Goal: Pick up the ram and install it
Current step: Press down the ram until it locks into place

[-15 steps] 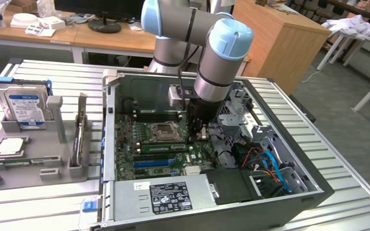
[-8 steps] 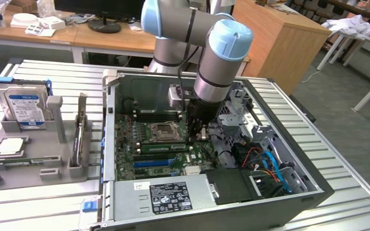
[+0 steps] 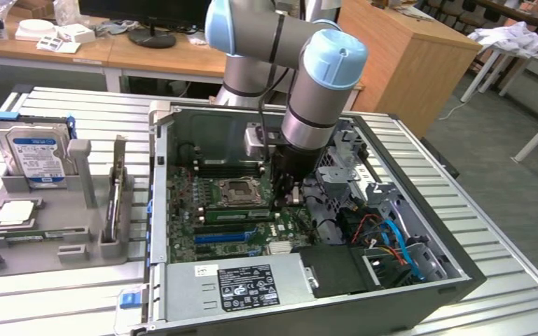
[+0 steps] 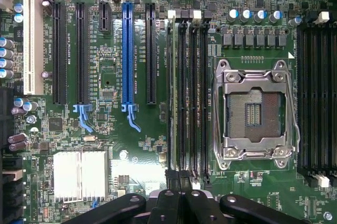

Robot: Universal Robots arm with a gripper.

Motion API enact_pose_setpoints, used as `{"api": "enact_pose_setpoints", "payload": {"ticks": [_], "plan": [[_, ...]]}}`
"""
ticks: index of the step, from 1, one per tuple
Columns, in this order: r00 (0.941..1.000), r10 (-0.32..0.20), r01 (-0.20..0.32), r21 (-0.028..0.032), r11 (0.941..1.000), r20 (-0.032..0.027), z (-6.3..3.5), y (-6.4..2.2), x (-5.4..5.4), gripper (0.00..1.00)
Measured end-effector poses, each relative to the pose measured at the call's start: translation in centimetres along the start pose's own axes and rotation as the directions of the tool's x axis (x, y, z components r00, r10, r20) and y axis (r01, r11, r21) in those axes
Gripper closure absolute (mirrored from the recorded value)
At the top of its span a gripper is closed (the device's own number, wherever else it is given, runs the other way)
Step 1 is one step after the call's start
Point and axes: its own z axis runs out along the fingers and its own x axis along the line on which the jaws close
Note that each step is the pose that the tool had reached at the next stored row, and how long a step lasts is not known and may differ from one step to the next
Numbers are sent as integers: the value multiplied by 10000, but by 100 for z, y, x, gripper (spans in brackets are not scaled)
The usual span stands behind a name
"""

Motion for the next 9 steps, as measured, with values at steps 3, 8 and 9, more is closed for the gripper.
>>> {"api": "enact_pose_setpoints", "payload": {"ticks": [3, 8, 9], "plan": [[10000, -1, 1, 1, 10000, 1, 1, 0, 0, 89], [10000, -1, 1, 3, 10000, 2, 16, -1, 1, 89], [10000, -1, 1, 2, 10000, 0, 18, -1, 1, 89]]}}
